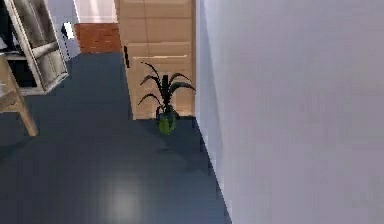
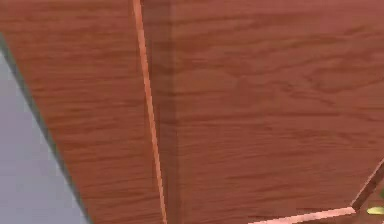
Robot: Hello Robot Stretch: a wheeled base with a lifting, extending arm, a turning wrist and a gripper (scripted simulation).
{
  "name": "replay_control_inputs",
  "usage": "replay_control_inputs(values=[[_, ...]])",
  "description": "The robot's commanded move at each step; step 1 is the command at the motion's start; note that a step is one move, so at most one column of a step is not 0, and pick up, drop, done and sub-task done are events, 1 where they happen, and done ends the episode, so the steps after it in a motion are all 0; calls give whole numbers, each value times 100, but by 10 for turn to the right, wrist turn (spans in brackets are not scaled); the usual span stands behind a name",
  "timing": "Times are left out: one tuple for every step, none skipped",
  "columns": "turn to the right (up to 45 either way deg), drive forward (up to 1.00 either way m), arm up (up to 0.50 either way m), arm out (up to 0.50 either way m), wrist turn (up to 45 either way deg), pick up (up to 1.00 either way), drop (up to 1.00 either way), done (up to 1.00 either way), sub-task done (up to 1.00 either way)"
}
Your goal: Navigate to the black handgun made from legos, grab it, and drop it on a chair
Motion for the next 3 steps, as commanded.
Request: replay_control_inputs(values=[[-420, 0, 0, 0, 0, 0, 0, 0, 0], [0, 60, 0, 0, 0, 0, 0, 0, 0], [-450, 0, 0, 0, 0, 0, 0, 0, 0]])
